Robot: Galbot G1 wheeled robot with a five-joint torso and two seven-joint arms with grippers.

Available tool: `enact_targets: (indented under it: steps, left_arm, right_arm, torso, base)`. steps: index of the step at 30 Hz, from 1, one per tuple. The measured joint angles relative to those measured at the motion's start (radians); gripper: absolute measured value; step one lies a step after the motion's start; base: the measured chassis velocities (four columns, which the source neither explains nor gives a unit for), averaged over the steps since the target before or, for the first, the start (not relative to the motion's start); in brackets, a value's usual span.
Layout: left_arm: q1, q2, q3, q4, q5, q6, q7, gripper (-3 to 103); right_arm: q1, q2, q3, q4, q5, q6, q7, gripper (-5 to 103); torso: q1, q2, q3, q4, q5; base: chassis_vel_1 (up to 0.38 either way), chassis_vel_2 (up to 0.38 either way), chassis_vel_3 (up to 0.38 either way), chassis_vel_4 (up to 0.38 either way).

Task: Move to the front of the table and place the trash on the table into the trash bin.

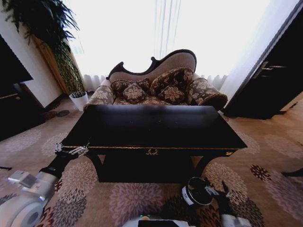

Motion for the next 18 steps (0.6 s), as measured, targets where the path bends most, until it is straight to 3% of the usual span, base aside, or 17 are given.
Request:
enact_targets:
  steps: [18]
  left_arm:
    - [0.000,0.000,0.000,0.000,0.000,0.000,0.000,100]
  right_arm:
    - [-0.017,-0.071,0.122,0.315,0.063,-0.138,0.006,100]
  torso:
    - [0.000,0.000,0.000,0.0001,0.0000]
  base:
    - [0.000,0.000,0.000,0.000]
